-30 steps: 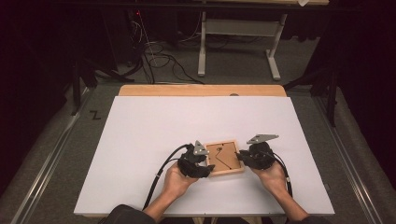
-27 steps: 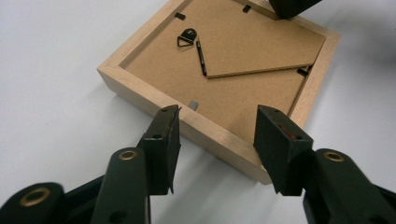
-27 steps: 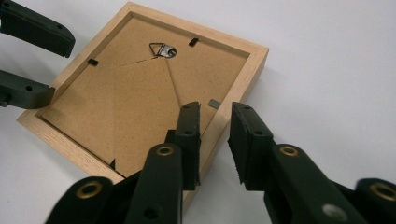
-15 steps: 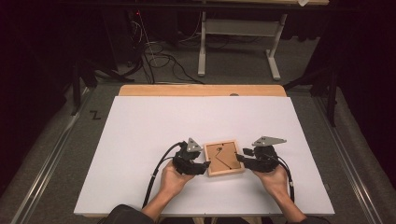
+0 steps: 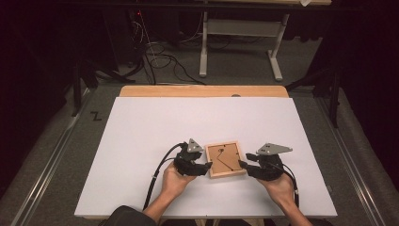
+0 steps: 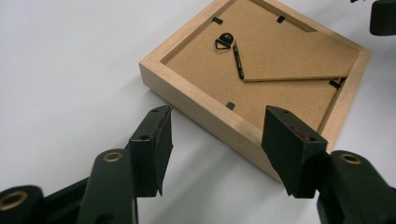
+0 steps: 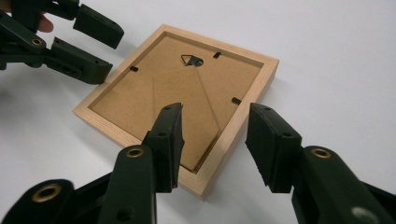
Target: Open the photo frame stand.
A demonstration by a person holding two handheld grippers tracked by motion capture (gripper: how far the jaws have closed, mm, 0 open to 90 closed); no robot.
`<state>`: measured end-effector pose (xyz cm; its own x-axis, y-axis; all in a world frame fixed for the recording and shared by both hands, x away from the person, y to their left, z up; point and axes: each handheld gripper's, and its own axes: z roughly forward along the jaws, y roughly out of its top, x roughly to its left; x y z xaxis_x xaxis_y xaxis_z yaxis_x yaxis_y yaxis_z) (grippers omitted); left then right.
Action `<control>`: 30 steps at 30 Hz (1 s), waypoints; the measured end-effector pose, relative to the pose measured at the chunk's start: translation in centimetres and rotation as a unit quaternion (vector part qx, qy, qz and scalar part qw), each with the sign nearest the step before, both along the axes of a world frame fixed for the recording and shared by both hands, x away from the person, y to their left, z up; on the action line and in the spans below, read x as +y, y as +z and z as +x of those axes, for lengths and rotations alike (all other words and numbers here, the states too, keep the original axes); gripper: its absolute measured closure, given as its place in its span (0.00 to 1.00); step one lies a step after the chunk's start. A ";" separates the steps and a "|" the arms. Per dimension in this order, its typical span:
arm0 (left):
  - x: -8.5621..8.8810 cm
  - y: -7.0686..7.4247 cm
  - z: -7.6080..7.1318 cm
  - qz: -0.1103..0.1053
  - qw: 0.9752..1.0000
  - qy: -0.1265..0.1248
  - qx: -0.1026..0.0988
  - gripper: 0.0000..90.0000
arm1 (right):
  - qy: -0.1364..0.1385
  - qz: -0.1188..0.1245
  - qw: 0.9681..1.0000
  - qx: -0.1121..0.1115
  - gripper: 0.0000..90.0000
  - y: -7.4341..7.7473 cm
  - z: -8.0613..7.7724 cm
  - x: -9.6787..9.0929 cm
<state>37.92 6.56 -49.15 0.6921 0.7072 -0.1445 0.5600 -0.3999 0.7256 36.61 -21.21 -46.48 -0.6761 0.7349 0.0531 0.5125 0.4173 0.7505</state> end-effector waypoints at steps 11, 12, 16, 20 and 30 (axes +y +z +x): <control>-0.3 -0.2 0.2 -0.014 1.000 -0.005 0.002 0.50 | 0.000 0.006 1.000 0.015 0.58 -0.3 0.3 1.1; -0.4 -0.1 0.1 -0.012 1.000 -0.005 0.002 0.50 | 0.000 0.007 1.000 0.018 0.57 -0.4 0.3 1.2; -0.7 -0.2 0.1 -0.012 1.000 -0.008 0.000 0.51 | 0.009 -0.014 1.000 0.014 0.56 -0.6 0.0 1.9; -1.4 -0.4 -0.1 -0.001 1.000 -0.022 0.002 0.52 | 0.015 -0.033 0.999 0.014 0.54 -0.9 0.4 2.4; -1.5 -0.3 -0.1 0.003 1.000 -0.024 0.000 0.52 | 0.021 -0.053 0.998 0.011 0.51 -1.2 0.7 2.9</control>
